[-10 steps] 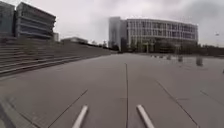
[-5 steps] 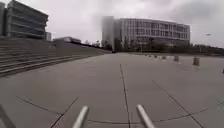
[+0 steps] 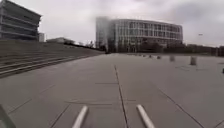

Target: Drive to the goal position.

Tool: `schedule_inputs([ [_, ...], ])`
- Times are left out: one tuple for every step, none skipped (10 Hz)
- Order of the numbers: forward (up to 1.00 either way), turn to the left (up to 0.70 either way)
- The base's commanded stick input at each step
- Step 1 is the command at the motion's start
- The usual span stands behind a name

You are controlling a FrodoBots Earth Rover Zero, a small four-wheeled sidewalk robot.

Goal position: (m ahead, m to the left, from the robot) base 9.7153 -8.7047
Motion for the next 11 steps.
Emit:
schedule_inputs([
  [1.00,0.00],
  [1.00,0.00],
  [1.00,0.00],
  [1.00,0.00],
  [1.00,0.00],
  [1.00,0.03],
  [1.00,0.27],
  [1.00,0.15],
  [1.00,0.00],
  [1.00,0.00],
  [1.00,0.00],
])
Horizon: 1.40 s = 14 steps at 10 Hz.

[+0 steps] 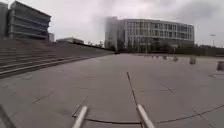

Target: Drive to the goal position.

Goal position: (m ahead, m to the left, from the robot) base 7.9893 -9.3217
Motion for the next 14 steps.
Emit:
schedule_inputs([
  [1.00,0.00],
  [1.00,0.00],
  [1.00,0.00],
  [1.00,0.00],
  [1.00,0.00],
  [1.00,0.00],
  [1.00,0.00],
  [1.00,0.00],
  [1.00,0.00],
  [1.00,0.00],
  [1.00,0.00],
  [1.00,0.00],
  [1.00,0.00],
  [1.00,0.00],
])
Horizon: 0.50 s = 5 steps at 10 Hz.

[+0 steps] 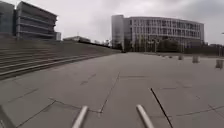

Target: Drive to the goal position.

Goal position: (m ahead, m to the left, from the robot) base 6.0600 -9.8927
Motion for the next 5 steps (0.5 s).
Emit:
schedule_inputs([
  [1.00,0.00],
  [1.00,0.00],
  [1.00,0.00],
  [1.00,0.00],
  [1.00,0.00],
])
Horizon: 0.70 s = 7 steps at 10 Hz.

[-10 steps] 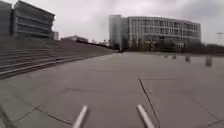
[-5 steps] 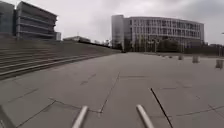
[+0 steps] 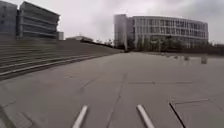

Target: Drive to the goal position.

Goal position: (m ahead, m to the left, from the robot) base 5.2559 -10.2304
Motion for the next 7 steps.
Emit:
schedule_inputs([
  [1.00,0.00],
  [1.00,0.00],
  [1.00,0.00],
  [1.00,0.00],
  [1.00,0.00],
  [1.00,0.00],
  [1.00,0.00],
])
